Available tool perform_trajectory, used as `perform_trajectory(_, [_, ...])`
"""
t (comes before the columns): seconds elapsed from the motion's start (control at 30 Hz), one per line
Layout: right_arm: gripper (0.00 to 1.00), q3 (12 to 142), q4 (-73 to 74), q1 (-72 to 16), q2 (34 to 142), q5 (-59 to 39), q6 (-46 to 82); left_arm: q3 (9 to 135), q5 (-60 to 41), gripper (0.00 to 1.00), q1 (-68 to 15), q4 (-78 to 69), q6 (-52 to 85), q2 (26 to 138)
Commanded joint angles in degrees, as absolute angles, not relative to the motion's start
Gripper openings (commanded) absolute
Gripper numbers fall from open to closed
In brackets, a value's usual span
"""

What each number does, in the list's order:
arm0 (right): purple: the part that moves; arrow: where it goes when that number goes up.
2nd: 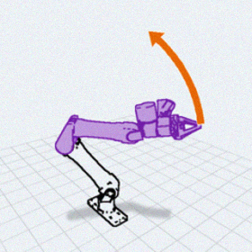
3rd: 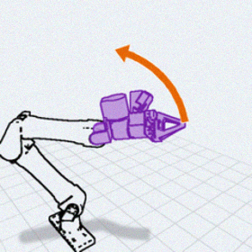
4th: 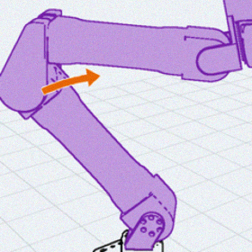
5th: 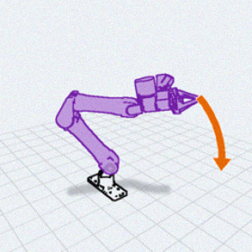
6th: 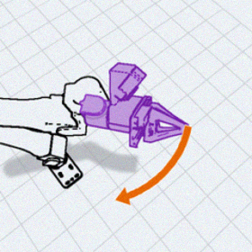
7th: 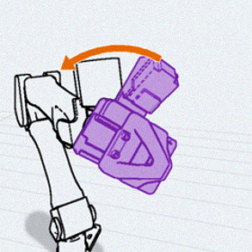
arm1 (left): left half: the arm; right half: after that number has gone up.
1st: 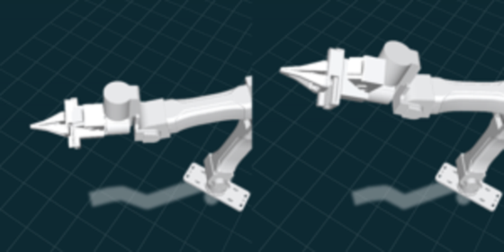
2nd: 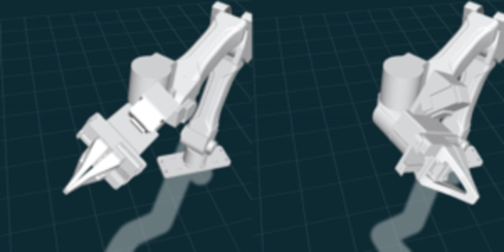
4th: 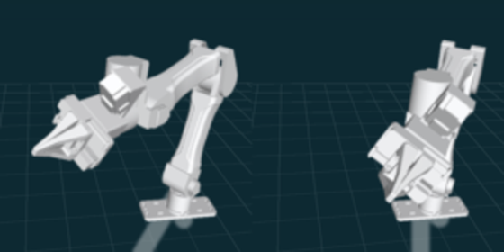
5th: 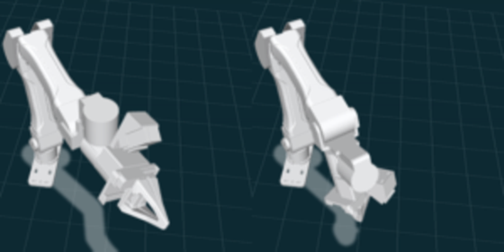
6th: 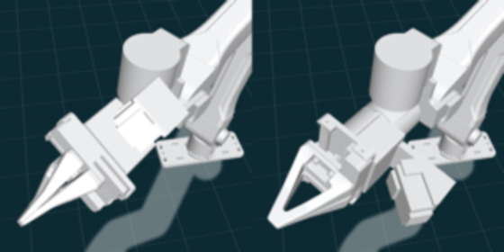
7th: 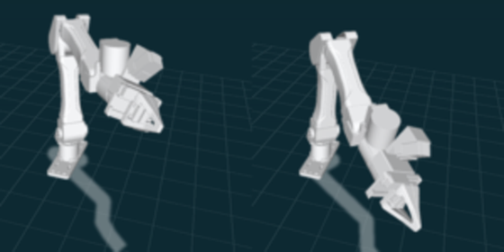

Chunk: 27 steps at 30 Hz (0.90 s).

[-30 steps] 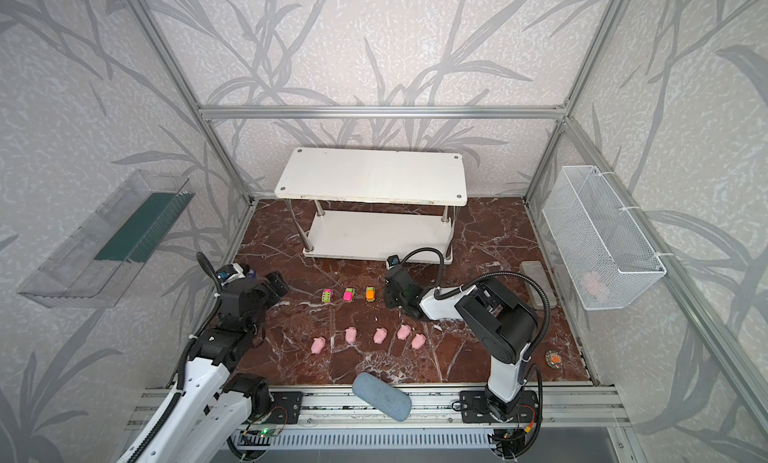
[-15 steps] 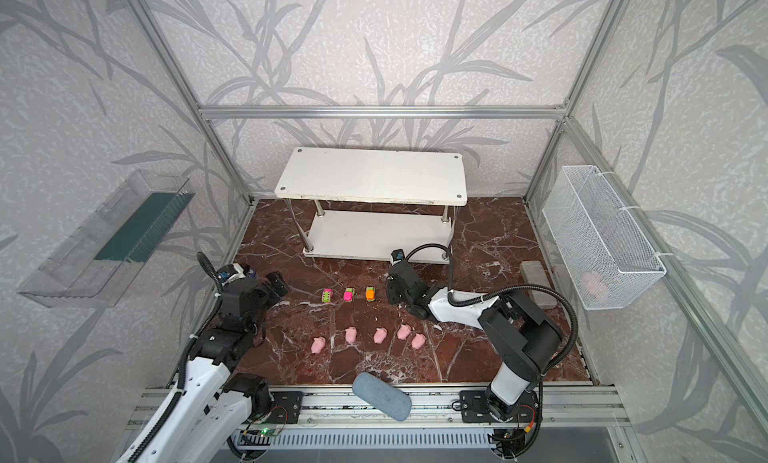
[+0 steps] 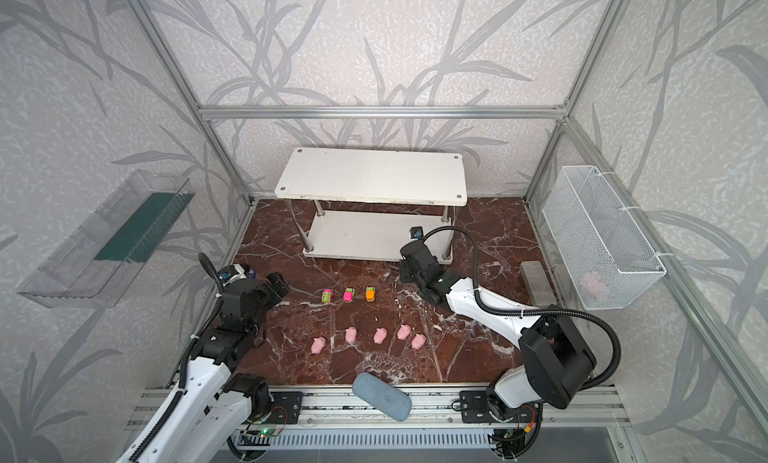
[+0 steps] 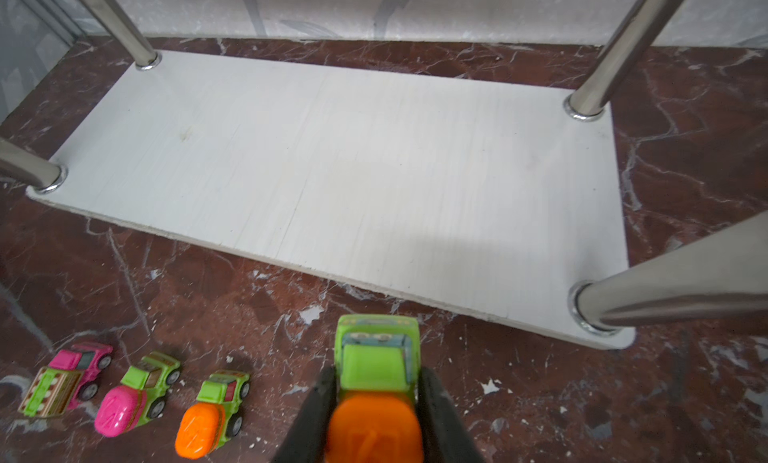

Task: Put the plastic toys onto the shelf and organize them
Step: 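Carry the car with the right gripper onto the lower shelf and release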

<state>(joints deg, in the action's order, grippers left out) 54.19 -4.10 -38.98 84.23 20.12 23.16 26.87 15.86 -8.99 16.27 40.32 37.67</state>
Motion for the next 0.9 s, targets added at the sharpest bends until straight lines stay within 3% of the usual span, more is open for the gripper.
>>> perform_trajectory(0.0, [0.26,56.0,-4.8,-37.9,86.3,22.7,23.5,26.2,15.6,0.95,-9.1,15.5,41.5,37.7])
perform_trajectory(0.87, [0.26,63.7,1.9,-34.3,101.7,26.4,24.8,26.3,14.4,0.95,-9.1,14.8,41.5,39.6])
